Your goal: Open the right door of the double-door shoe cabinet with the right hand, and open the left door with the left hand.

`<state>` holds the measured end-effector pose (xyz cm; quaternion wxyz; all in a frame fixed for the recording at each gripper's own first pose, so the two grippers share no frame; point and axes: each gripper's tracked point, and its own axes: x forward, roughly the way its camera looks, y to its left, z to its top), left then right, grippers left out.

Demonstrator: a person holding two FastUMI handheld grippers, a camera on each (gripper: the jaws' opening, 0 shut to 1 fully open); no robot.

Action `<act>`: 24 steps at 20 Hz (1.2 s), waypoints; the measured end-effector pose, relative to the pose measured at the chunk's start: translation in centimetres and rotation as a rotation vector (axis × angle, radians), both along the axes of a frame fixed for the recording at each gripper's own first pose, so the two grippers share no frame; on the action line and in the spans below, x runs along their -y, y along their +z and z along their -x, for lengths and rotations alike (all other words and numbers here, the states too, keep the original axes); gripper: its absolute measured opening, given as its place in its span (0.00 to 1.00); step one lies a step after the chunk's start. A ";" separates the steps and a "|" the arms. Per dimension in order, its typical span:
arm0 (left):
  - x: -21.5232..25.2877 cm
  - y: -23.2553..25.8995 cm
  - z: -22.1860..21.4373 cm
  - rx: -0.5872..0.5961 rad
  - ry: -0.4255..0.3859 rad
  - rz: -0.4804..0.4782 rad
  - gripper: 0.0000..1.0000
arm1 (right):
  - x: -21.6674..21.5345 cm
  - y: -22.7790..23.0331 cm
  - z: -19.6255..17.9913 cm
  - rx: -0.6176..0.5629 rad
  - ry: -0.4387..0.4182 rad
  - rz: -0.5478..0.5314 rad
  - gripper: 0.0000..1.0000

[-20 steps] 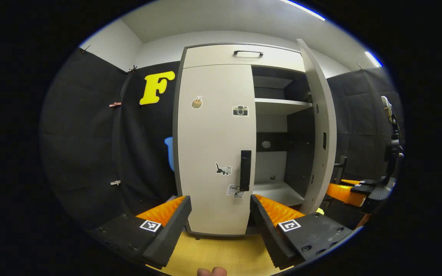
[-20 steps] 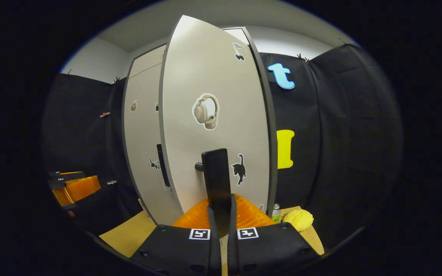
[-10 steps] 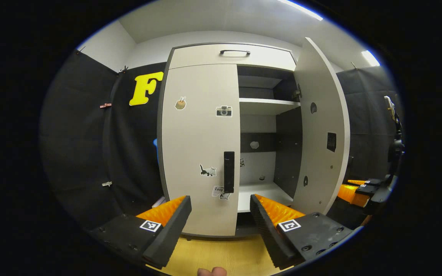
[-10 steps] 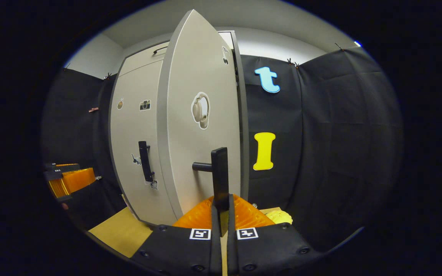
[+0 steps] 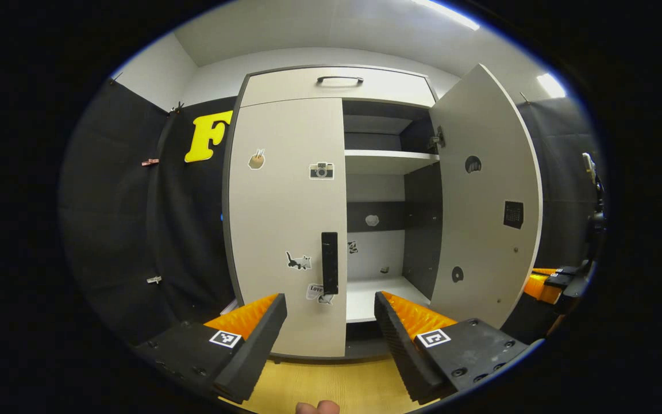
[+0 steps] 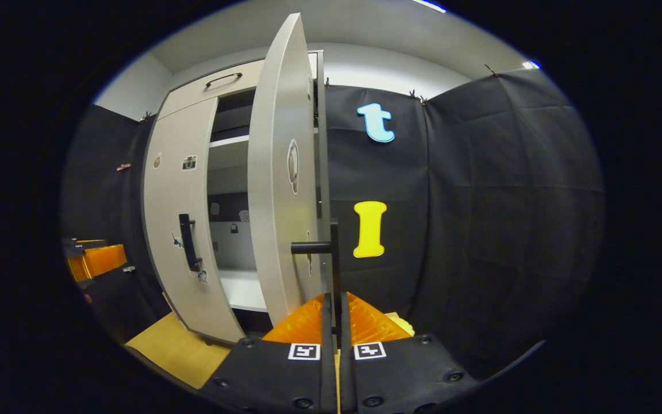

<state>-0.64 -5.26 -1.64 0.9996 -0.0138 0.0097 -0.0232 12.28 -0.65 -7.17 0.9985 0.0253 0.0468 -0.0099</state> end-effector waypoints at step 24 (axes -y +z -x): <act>0.5 -1.4 -10.7 -0.018 -0.010 -0.019 0.95 | 1.8 2.9 2.7 0.080 -0.064 -0.034 0.95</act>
